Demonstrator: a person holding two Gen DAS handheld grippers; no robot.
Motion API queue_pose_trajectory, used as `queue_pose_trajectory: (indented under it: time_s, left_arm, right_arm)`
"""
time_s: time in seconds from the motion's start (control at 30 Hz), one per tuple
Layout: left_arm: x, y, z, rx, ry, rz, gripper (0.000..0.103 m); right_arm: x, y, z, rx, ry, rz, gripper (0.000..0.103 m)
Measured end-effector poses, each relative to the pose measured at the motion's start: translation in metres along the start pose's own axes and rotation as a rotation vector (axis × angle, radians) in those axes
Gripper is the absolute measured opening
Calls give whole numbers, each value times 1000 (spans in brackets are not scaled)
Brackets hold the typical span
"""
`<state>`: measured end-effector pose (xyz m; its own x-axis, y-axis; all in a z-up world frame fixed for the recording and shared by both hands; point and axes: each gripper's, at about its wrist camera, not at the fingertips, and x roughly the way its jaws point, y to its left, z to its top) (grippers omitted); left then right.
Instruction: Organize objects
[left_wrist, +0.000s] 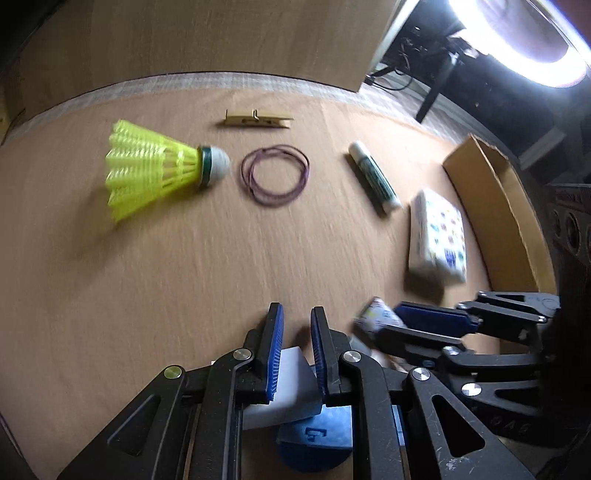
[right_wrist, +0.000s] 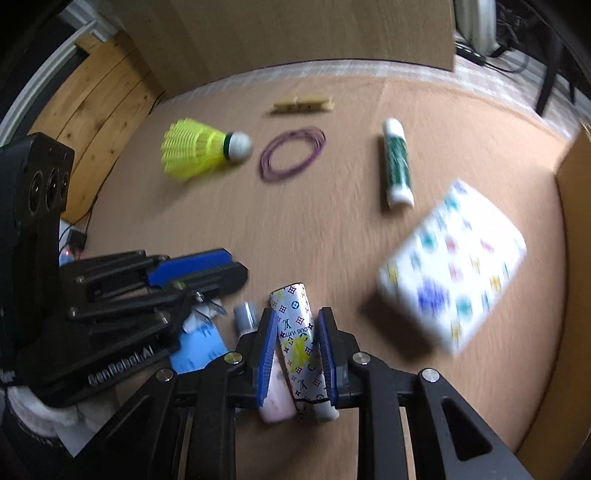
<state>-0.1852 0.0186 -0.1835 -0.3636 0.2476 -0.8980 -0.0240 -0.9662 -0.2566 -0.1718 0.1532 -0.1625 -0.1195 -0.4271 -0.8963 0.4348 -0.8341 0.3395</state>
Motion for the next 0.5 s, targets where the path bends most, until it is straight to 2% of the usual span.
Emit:
queue_pose_trajectory:
  time_s: [0.1, 0.17, 0.33, 0.4, 0.5]
  left_arm:
    - [-6, 2, -12, 3, -22, 34, 17]
    - [-13, 11, -18, 4, -24, 84, 16]
    - [-23, 28, -26, -28, -40, 137, 17]
    - [-29, 33, -28, -49, -46, 124, 17]
    - [-41, 30, -39, -56, -58, 90, 21]
  right_arm:
    - [-10, -2, -23, -22, -9, -31, 20]
    - [-16, -5, -35, -12, -16, -66, 19]
    - [-27, -20, -46, 31, -32, -100, 19]
    - [-34, -18, -46, 39, -56, -129, 22]
    - [-44, -14, -44, 37, -91, -77, 23]
